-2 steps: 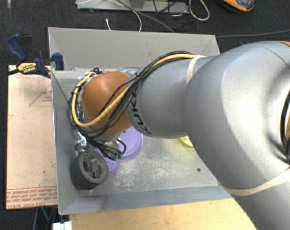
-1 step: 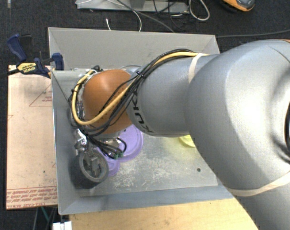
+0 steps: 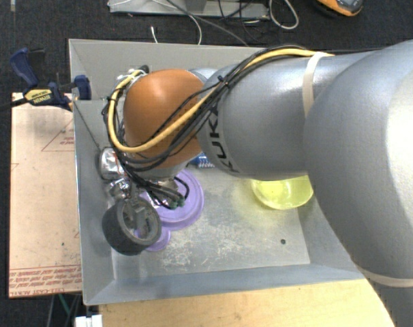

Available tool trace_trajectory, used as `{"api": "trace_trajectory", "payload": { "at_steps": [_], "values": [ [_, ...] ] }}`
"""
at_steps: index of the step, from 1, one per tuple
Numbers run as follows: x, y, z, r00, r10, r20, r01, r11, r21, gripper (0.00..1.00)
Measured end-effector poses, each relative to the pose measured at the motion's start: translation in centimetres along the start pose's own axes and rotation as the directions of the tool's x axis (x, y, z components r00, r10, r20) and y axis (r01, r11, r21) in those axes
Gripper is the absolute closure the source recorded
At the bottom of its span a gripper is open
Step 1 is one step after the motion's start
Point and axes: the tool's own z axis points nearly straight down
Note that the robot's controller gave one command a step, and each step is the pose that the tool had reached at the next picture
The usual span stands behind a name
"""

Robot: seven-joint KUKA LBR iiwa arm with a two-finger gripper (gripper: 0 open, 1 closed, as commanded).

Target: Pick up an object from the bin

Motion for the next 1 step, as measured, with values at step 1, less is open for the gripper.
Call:
{"api": "trace_trajectory", "payload": {
  "at_steps": [1],
  "values": [
    [0.34,0.05,-0.01,1.000,0.002,-0.012,-0.002,1.000,-0.002,1.00]
  ]
}}
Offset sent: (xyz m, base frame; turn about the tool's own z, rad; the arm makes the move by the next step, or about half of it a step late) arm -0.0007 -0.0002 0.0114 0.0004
